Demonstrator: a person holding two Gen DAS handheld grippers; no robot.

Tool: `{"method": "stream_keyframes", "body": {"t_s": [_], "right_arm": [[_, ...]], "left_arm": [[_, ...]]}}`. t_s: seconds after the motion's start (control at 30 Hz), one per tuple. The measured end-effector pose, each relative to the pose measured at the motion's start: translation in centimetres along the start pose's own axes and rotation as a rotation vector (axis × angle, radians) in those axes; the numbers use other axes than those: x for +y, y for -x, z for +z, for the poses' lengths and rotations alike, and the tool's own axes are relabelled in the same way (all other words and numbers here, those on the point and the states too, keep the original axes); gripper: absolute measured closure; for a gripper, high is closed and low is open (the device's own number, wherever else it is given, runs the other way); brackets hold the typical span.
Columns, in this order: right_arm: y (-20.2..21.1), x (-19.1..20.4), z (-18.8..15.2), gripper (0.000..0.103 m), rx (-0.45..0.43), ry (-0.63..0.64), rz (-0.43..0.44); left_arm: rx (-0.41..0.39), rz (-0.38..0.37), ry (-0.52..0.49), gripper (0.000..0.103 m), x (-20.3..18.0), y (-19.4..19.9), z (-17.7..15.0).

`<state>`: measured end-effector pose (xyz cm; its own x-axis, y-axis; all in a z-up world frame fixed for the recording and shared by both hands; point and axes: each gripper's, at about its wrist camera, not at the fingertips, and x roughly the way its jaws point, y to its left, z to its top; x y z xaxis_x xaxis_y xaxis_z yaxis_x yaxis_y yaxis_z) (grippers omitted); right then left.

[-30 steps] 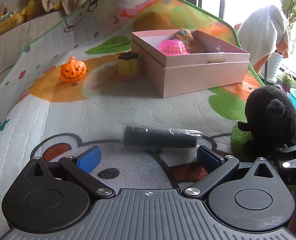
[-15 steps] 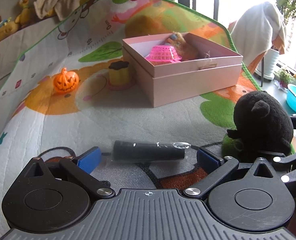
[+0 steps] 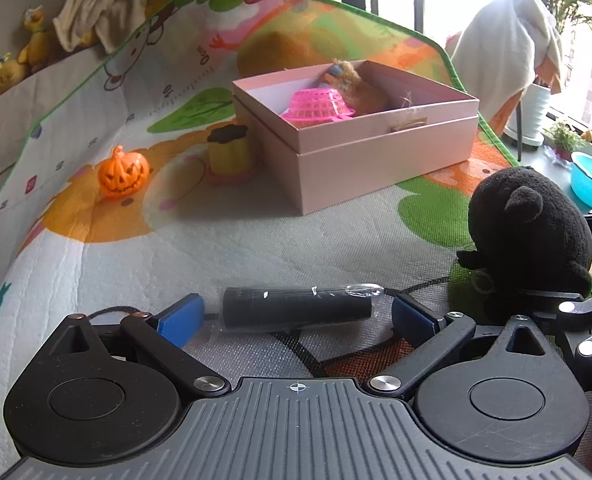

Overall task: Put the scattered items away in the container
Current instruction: 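Carry the black cylinder with the left tool while the right tool carries the plush, then lower the cylinder and plush into the pink box and open both tools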

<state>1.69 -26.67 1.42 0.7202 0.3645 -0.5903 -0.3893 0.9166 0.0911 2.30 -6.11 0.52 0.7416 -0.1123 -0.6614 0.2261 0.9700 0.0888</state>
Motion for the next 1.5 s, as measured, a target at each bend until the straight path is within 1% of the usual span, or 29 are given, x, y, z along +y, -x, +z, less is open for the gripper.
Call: {"method": "stream_keyframes", "body": {"t_s": [0.03, 0.07, 0.17, 0.23, 0.27, 0.3, 0.37, 0.43, 0.63, 0.8, 0.93, 1.03, 1.17, 1.23, 1.33, 1.4, 1.5], "right_arm": [[0.0, 0.0, 0.0, 0.005, 0.000, -0.002, 0.002], [0.1, -0.1, 0.0, 0.005, 0.001, -0.005, 0.005], [0.1, -0.3, 0.1, 0.005, 0.014, -0.016, 0.012], [-0.1, -0.5, 0.3, 0.007, 0.049, -0.016, 0.029], [-0.1, -0.7, 0.3, 0.012, 0.067, -0.015, 0.036], [0.1, -0.7, 0.3, 0.015, 0.071, -0.005, 0.035], [0.7, -0.6, 0.5, 0.034, 0.093, 0.021, 0.049], [1.3, -0.5, 0.7, 0.036, 0.105, 0.042, 0.052], [2.8, 0.2, 1.5, 0.037, 0.126, 0.154, -0.010], [4.2, 0.2, 2.5, 0.037, 0.150, 0.144, -0.008], [5.7, 0.6, 3.2, 0.037, 0.123, 0.174, -0.039], [6.9, 0.6, 4.1, 0.037, 0.108, 0.196, -0.042], [8.3, 0.5, 6.1, 0.037, 0.086, 0.234, -0.042], [9.0, 0.3, 7.6, 0.037, 0.049, 0.242, -0.040], [9.4, -0.2, 10.6, 0.037, -0.021, 0.232, -0.030], [8.8, -0.7, 13.1, 0.037, -0.070, 0.225, -0.033], [6.6, -1.7, 17.0, 0.037, -0.123, 0.203, -0.041]], "left_arm": [[-0.001, -0.005, -0.001, 0.011, 0.0, 0.1, 0.0], [-0.003, -0.010, -0.001, 0.013, 0.0, 0.2, 0.0], [-0.001, -0.013, -0.002, 0.014, 0.0, 0.2, 0.1], [0.002, -0.020, -0.004, 0.014, 0.0, 0.4, 0.2], [0.003, -0.029, -0.004, 0.014, 0.1, 0.6, 0.2], [0.002, -0.037, -0.004, 0.014, 0.1, 0.8, 0.1], [-0.004, -0.050, -0.009, 0.014, 0.0, 1.4, -0.1], [-0.013, -0.064, -0.011, 0.015, -0.2, 2.0, -0.4], [-0.028, -0.113, 0.011, 0.015, -0.5, 2.8, -1.4], [-0.050, -0.156, 0.027, 0.015, -0.9, 3.6, -2.0], [-0.092, -0.174, 0.037, 0.015, -0.7, 4.8, -1.9], [-0.124, -0.180, 0.033, 0.015, -0.7, 5.8, -1.6], [-0.187, -0.176, -0.011, 0.015, -1.0, 7.2, 0.0], [-0.232, -0.168, -0.045, 0.015, -1.1, 7.9, 1.3], [-0.308, -0.157, -0.098, 0.015, -1.4, 8.7, 4.1], [-0.342, -0.159, -0.121, 0.015, -1.4, 8.3, 6.2], [-0.372, -0.151, -0.143, 0.014, -1.2, 6.5, 9.7]]}}
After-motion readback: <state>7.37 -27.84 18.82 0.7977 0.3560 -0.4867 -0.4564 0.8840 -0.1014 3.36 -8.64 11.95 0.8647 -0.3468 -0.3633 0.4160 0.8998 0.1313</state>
